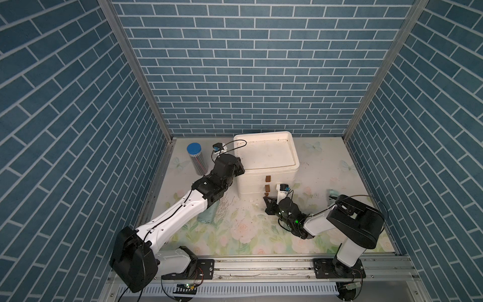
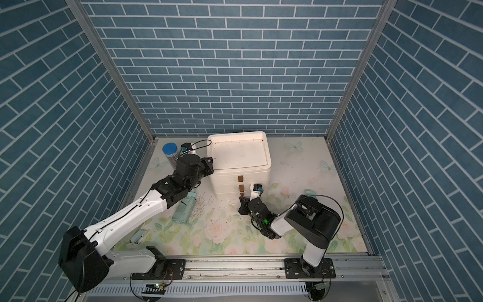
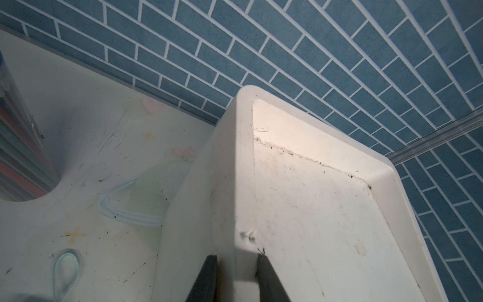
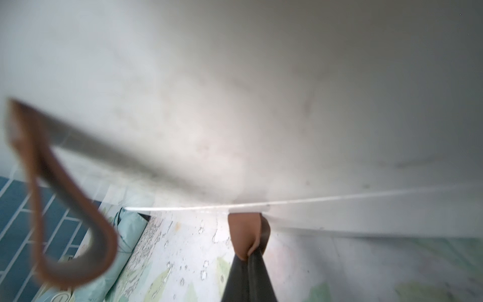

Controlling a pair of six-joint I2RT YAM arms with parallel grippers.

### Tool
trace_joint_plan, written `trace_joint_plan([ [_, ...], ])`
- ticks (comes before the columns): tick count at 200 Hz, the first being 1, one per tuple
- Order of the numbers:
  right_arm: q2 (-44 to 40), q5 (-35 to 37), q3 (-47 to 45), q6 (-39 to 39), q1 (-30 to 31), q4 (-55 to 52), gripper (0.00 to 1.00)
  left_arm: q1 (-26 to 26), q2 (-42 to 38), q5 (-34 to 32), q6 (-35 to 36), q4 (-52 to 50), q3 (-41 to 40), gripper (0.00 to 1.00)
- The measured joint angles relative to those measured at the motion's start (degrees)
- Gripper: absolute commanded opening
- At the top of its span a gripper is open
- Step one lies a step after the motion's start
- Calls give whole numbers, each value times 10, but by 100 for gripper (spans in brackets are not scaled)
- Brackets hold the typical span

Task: Place the umbrella in the drawer by color
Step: Open the drawer in the storage box.

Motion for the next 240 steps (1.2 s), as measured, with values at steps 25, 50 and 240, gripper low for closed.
trace_joint_plan([
  [25,-45,-18,-26,0,7,-19,0,-2,-2,-2,-6,3,-3,0],
  [50,-87,-23,-48,1,27,-52,0,-3,-2,-11,-14,2,-3,0],
  [240,-255,74,-18,41,229,-393,0,-12,10,-43,-19,-7,8,0],
])
